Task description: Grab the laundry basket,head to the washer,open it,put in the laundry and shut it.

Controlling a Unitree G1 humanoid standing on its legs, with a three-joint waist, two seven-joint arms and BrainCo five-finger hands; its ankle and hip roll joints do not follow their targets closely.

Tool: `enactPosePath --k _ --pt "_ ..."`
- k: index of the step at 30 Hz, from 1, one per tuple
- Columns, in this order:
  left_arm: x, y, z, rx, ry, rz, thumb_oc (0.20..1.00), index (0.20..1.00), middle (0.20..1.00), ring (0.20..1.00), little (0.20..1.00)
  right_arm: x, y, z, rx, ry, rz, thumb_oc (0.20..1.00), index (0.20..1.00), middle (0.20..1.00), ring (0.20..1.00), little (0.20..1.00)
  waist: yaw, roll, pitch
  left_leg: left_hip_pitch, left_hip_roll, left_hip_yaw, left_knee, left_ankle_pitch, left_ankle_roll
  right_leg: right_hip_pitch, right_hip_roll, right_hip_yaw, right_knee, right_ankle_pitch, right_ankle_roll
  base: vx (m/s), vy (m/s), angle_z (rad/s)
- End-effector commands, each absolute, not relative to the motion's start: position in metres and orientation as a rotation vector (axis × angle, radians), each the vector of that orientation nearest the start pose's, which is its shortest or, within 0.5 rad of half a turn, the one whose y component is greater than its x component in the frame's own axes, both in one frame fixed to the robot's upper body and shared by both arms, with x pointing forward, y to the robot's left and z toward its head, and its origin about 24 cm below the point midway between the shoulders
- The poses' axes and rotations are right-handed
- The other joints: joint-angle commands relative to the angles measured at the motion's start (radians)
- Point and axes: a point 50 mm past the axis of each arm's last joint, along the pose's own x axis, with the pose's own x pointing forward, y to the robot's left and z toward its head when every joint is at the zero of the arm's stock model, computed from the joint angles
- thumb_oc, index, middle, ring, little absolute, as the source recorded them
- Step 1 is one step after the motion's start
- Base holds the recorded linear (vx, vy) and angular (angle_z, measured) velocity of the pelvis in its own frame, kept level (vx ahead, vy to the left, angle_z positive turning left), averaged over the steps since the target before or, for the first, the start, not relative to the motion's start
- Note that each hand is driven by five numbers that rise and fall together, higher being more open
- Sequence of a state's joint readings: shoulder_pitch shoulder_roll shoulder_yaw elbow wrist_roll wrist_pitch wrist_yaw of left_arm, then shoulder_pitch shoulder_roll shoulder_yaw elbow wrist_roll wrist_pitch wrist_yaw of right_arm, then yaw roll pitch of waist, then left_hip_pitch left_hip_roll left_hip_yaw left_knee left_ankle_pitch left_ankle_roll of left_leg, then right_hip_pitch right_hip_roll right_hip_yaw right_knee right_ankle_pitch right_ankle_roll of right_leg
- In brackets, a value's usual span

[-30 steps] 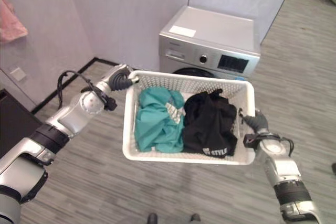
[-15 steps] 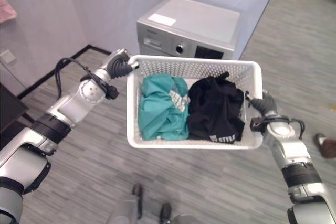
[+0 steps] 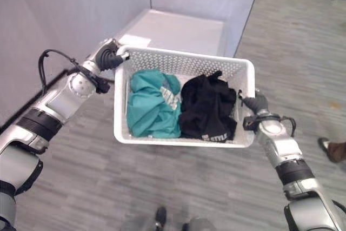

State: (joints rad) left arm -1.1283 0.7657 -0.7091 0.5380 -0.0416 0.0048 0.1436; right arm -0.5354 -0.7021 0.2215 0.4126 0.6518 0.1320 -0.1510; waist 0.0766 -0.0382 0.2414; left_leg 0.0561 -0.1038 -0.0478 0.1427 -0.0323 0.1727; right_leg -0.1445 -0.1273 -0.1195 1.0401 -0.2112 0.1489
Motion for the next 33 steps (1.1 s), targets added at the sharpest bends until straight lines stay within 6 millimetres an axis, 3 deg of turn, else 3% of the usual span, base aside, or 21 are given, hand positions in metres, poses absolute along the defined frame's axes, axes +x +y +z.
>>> enactPosePath --k 1,3,4,5,7,10,12,13,14,15,16,19,20,21,23,24,25,27,28,32,33 --pt "0.389 0.156 0.315 0.97 -0.61 0.024 0.2 0.2 0.2 0.2 0.2 0.363 -0.219 0.209 -0.159 -0.276 0.097 0.2 0.2 0.2 0.2 0.2 0.009 0.022 -0.122 -0.013 0.046 0.022 -0.016 -0.002 -0.067 0.088 0.064 -0.008 -0.285 0.211 0.009 0.13 -0.01 0.61" --pt "0.389 0.145 0.331 1.009 -0.654 0.037 0.2 0.2 0.2 0.2 0.2 0.372 -0.218 0.228 -0.219 -0.294 0.082 0.2 0.2 0.2 0.2 0.2 -0.01 0.031 -0.13 0.0 0.042 -0.003 -0.024 -0.002 -0.074 0.063 0.077 0.019 -0.37 0.192 -0.001 0.19 -0.05 0.68" --pt "0.39 0.133 0.348 1.037 -0.69 0.045 0.2 0.2 0.2 0.2 0.2 0.382 -0.213 0.251 -0.277 -0.316 0.072 0.2 0.2 0.2 0.2 0.2 -0.021 0.038 -0.137 0.02 0.045 -0.02 -0.041 -0.006 -0.082 0.044 0.085 0.04 -0.463 0.188 -0.01 0.19 -0.071 0.45" --pt "0.39 0.133 0.349 1.037 -0.691 0.046 0.2 0.2 0.2 0.2 0.2 0.382 -0.213 0.251 -0.277 -0.317 0.073 0.2 0.2 0.2 0.2 0.2 -0.021 0.039 -0.135 0.02 0.046 -0.02 -0.041 -0.006 -0.082 0.046 0.086 0.04 -0.465 0.189 -0.01 0.19 -0.078 0.29" --pt "0.393 0.122 0.364 1.038 -0.699 0.06 0.2 0.2 0.2 0.2 0.2 0.392 -0.207 0.277 -0.328 -0.345 0.042 0.2 0.2 0.2 0.2 0.2 -0.033 0.044 -0.151 0.048 0.048 -0.045 -0.06 -0.012 -0.094 0.009 0.092 0.085 -0.591 0.214 -0.011 0.17 -0.088 0.2" --pt "0.393 0.121 0.368 1.038 -0.7 0.068 0.2 0.2 0.2 0.2 0.2 0.395 -0.209 0.283 -0.346 -0.336 0.025 0.2 0.2 0.2 0.2 0.2 -0.036 0.052 -0.149 0.062 0.056 -0.05 -0.073 -0.014 -0.1 0.012 0.087 0.096 -0.653 0.235 -0.007 0.13 -0.081 0.1" --pt "0.399 0.118 0.358 1.039 -0.664 0.044 0.2 0.2 0.2 0.2 0.2 0.4 -0.201 0.275 -0.349 -0.289 0.05 0.2 0.2 0.2 0.2 0.2 -0.046 0.051 -0.162 0.088 0.059 -0.056 -0.096 -0.034 -0.122 0.047 0.048 0.129 -0.869 0.291 0.001 0.22 -0.154 0.14" --pt "0.399 0.119 0.357 1.039 -0.663 0.044 0.2 0.2 0.2 0.2 0.2 0.4 -0.201 0.274 -0.349 -0.288 0.05 0.2 0.2 0.2 0.2 0.2 -0.046 0.052 -0.161 0.09 0.06 -0.056 -0.098 -0.034 -0.122 0.051 0.049 0.128 -0.874 0.294 0.001 0.18 -0.118 0.09" --pt "0.402 0.123 0.349 1.025 -0.629 0.038 0.2 0.2 0.2 0.2 0.2 0.401 -0.201 0.27 -0.347 -0.276 0.052 0.2 0.2 0.2 0.2 0.2 -0.047 0.054 -0.161 0.099 0.064 -0.048 -0.1 -0.038 -0.126 0.054 0.037 0.109 -0.884 0.314 0.006 0.27 -0.133 0.04" --pt "0.405 0.134 0.34 1.018 -0.584 0.049 0.2 0.2 0.2 0.2 0.2 0.4 -0.209 0.261 -0.365 -0.236 0.042 0.2 0.2 0.2 0.2 0.2 -0.045 0.041 -0.177 0.118 0.076 -0.016 -0.097 -0.065 -0.143 0.104 0.01 0.043 -0.95 0.285 0.0 0.27 -0.135 -0.03" --pt "0.405 0.134 0.34 1.018 -0.584 0.048 0.2 0.2 0.2 0.2 0.2 0.4 -0.209 0.261 -0.365 -0.235 0.042 0.2 0.2 0.2 0.2 0.2 -0.047 0.041 -0.176 0.121 0.076 -0.018 -0.097 -0.066 -0.143 0.11 0.01 0.04 -0.956 0.288 0.0 0.33 -0.182 -0.01" --pt "0.409 0.152 0.325 1.007 -0.52 0.066 0.2 0.2 0.2 0.2 0.2 0.393 -0.217 0.259 -0.365 -0.241 0.056 0.2 0.2 0.2 0.2 0.2 -0.071 0.022 -0.181 0.092 0.134 0.006 0.08 -0.029 -0.204 0.151 0.04 0.033 -0.968 0.252 -0.033 0.27 -0.176 0.06" --pt "0.408 0.154 0.325 1.011 -0.518 0.066 0.2 0.2 0.2 0.2 0.2 0.392 -0.219 0.259 -0.367 -0.239 0.053 0.2 0.2 0.2 0.2 0.2 -0.074 0.024 -0.177 0.062 0.15 0.017 0.16 -0.043 -0.201 0.168 0.047 0.021 -0.975 0.241 -0.041 0.24 -0.208 0.28" --pt "0.408 0.158 0.321 0.996 -0.501 0.067 0.2 0.2 0.2 0.2 0.2 0.391 -0.215 0.257 -0.35 -0.241 0.074 0.2 0.2 0.2 0.2 0.2 -0.067 0.009 -0.158 -0.016 0.151 0.005 0.329 0.005 -0.194 0.203 0.065 0.032 -0.995 0.225 -0.074 0.14 -0.175 0.2" --pt "0.408 0.161 0.317 0.979 -0.487 0.066 0.2 0.2 0.2 0.2 0.2 0.39 -0.216 0.257 -0.355 -0.244 0.076 0.2 0.2 0.2 0.2 0.2 -0.064 0.005 -0.141 -0.073 0.161 -0.021 0.403 0.038 -0.193 0.217 0.078 0.032 -0.999 0.217 -0.091 0.07 -0.111 0.12" --pt "0.408 0.159 0.316 0.97 -0.485 0.06 0.2 0.2 0.2 0.2 0.2 0.389 -0.216 0.259 -0.347 -0.248 0.08 0.2 0.2 0.2 0.2 0.2 -0.058 -0.009 -0.127 -0.11 0.171 -0.025 0.377 0.037 -0.186 0.228 0.074 0.032 -1.004 0.209 -0.091 0.16 -0.019 0.11" --pt "0.409 0.159 0.316 0.972 -0.478 0.061 0.2 0.2 0.2 0.2 0.2 0.387 -0.218 0.264 -0.366 -0.26 0.075 0.2 0.2 0.2 0.2 0.2 -0.054 -0.031 -0.119 -0.102 0.211 -0.018 0.217 0.026 -0.187 0.244 0.066 0.032 -1.016 0.193 -0.082 0.23 0.02 0.14" --pt "0.412 0.166 0.316 0.974 -0.452 0.085 0.2 0.2 0.2 0.2 0.2 0.388 -0.224 0.269 -0.388 -0.267 0.044 0.2 0.2 0.2 0.2 0.2 -0.041 -0.02 -0.115 -0.136 0.261 -0.043 -0.066 0.127 -0.22 0.263 0.073 0.032 -1.006 0.157 -0.082 0.28 0.169 0.22" --pt "0.412 0.166 0.317 0.979 -0.452 0.092 0.2 0.2 0.2 0.2 0.2 0.389 -0.228 0.27 -0.393 -0.266 0.02 0.2 0.2 0.2 0.2 0.2 -0.034 -0.018 -0.111 -0.152 0.264 -0.054 -0.13 0.145 -0.227 0.279 0.069 0.032 -0.999 0.137 -0.084 0.27 0.223 0.14" --pt "0.414 0.162 0.319 0.998 -0.452 0.094 0.2 0.2 0.2 0.2 0.2 0.392 -0.232 0.276 -0.412 -0.261 -0.013 0.2 0.2 0.2 0.2 0.2 -0.038 0.018 -0.133 -0.146 0.25 -0.052 -0.171 0.154 -0.247 0.309 0.046 0.047 -0.978 0.102 -0.063 0.31 0.353 -0.1" --pt "0.414 0.161 0.32 1.012 -0.463 0.082 0.2 0.2 0.2 0.2 0.2 0.393 -0.234 0.273 -0.399 -0.269 -0.031 0.2 0.2 0.2 0.2 0.2 -0.032 0.047 -0.167 -0.146 0.199 -0.066 -0.097 0.13 -0.238 0.315 -0.014 0.069 -0.945 0.106 -0.041 0.3 0.384 -0.24"
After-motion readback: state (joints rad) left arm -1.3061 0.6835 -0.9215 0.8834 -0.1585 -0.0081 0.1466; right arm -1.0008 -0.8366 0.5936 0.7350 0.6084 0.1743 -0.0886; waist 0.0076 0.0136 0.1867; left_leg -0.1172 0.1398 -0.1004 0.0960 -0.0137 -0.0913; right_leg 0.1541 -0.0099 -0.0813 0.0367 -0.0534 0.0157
